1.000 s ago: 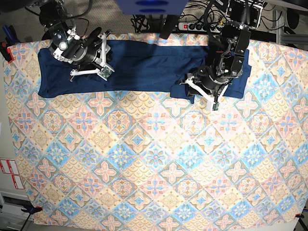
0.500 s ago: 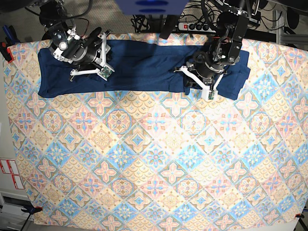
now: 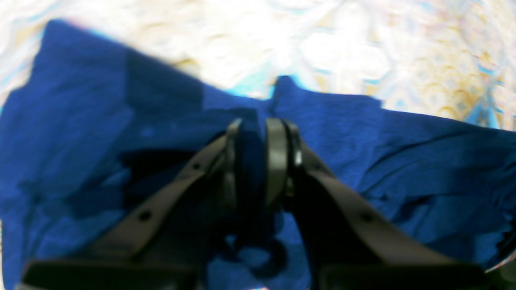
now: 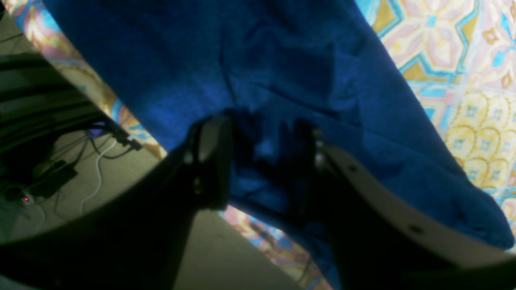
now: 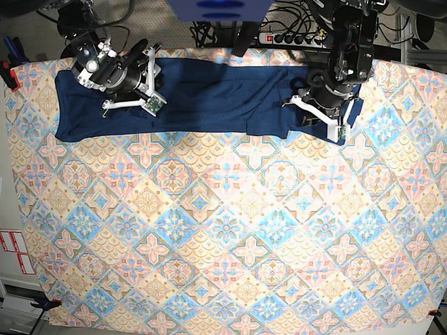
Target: Fold the T-shirt properly
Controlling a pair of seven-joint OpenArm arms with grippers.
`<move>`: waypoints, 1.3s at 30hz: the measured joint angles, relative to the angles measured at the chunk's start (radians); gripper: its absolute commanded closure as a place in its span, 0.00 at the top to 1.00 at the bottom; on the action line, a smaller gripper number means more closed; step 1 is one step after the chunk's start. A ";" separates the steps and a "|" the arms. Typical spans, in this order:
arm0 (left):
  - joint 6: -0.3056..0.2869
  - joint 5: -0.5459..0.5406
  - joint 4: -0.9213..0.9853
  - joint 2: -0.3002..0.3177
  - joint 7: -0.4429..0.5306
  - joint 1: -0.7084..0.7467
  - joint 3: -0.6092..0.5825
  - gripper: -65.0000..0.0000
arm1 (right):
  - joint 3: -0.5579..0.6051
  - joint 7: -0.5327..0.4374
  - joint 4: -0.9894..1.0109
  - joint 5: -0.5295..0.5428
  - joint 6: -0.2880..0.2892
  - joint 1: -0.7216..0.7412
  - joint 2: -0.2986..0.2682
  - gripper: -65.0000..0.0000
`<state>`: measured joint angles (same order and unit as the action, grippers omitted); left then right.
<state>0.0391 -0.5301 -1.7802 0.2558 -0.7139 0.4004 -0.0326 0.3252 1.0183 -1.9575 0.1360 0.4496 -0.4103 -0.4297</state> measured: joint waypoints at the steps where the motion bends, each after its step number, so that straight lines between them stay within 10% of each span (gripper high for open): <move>1: 0.000 0.000 -0.002 0.002 0.000 -0.001 0.001 0.14 | 0.000 0.000 0.000 0.000 0.000 0.000 0.000 0.36; 14: -0.010 -0.006 0.274 -0.009 0.016 -0.224 -0.198 0.43 | 0.002 -0.001 0.000 0.000 -0.001 -0.009 0.000 0.36; 21: -0.010 -0.008 0.325 -0.037 0.032 -0.269 -0.197 0.41 | 0.002 0.000 0.000 0.002 0.001 -0.024 0.002 0.36; 27: -0.003 -0.002 0.322 -0.043 0.034 -0.266 -0.250 0.14 | 0.002 0.000 0.000 0.000 0.000 -0.026 0.003 0.36; 39: -0.009 -0.003 0.108 -0.042 0.006 -0.167 -0.244 0.13 | 0.002 -0.001 0.000 0.000 -0.001 -0.024 0.005 0.36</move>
<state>0.0303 -0.5331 -1.6718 0.2138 -0.7078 0.2329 -0.2768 0.3271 1.0176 -1.9575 0.1356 0.4488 -0.4347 -0.4252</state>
